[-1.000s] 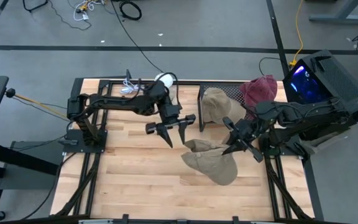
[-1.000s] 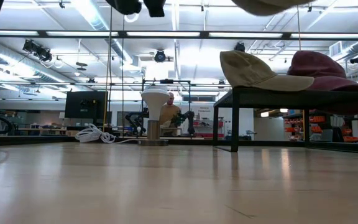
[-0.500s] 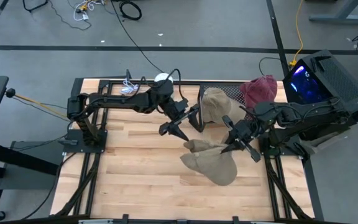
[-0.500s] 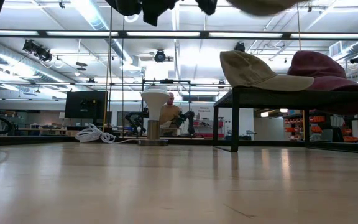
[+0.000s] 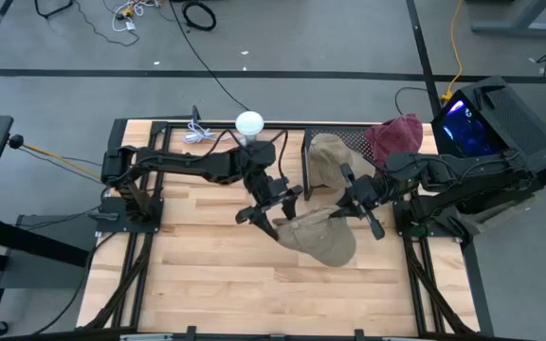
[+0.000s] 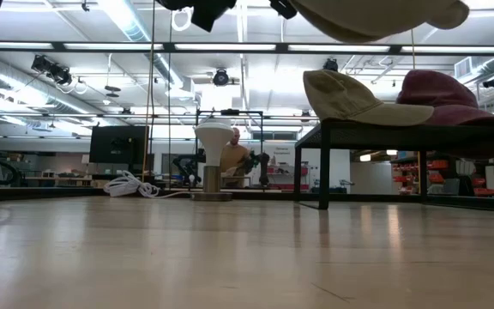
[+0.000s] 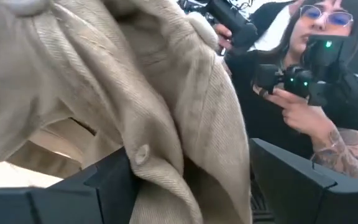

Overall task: Pick & Place hat
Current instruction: Stack the stacked brown hat on the brown hat on the black shelf

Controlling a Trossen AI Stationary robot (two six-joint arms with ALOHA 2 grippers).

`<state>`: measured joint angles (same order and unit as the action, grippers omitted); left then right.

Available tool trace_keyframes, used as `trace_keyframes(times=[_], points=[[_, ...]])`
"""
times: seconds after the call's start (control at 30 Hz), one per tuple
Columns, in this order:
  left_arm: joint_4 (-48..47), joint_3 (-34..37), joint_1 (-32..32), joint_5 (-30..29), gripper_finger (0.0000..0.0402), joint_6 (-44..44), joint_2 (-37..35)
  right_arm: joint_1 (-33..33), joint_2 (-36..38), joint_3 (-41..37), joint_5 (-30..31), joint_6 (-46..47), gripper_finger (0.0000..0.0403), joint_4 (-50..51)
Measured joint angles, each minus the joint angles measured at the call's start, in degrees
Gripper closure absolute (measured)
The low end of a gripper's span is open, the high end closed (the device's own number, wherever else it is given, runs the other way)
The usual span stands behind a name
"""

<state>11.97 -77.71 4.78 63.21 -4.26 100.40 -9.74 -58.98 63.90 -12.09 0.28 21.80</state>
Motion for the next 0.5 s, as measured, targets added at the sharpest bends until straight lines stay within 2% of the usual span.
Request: trace_keyframes(times=[0.1, 0.23, 0.33, 0.43, 0.5], points=[[-0.20, 0.00, -0.25, -2.97, 0.0106, 0.49, 0.00, -0.01, 0.00, 0.00, 1.47, 0.48, 0.0401, -0.57], [-0.38, 0.00, -0.29, -12.23, 0.0106, 1.40, 0.00, 0.02, 0.00, 0.00, 5.63, 0.76, 0.0401, -2.15], [-0.38, 0.00, -0.38, -16.18, 0.0119, 3.66, 0.00, 0.00, 0.00, 0.00, 8.72, 1.26, 0.0401, -2.27], [-0.01, 0.00, -0.52, -18.66, 0.0161, 3.90, 0.01, 0.03, 0.00, 0.00, 10.39, 2.11, 0.0401, -1.67], [0.04, 0.00, -0.52, -18.81, 0.0208, 3.42, 0.00, 0.01, 0.00, 0.00, 10.82, 2.25, 0.0400, -1.22]])
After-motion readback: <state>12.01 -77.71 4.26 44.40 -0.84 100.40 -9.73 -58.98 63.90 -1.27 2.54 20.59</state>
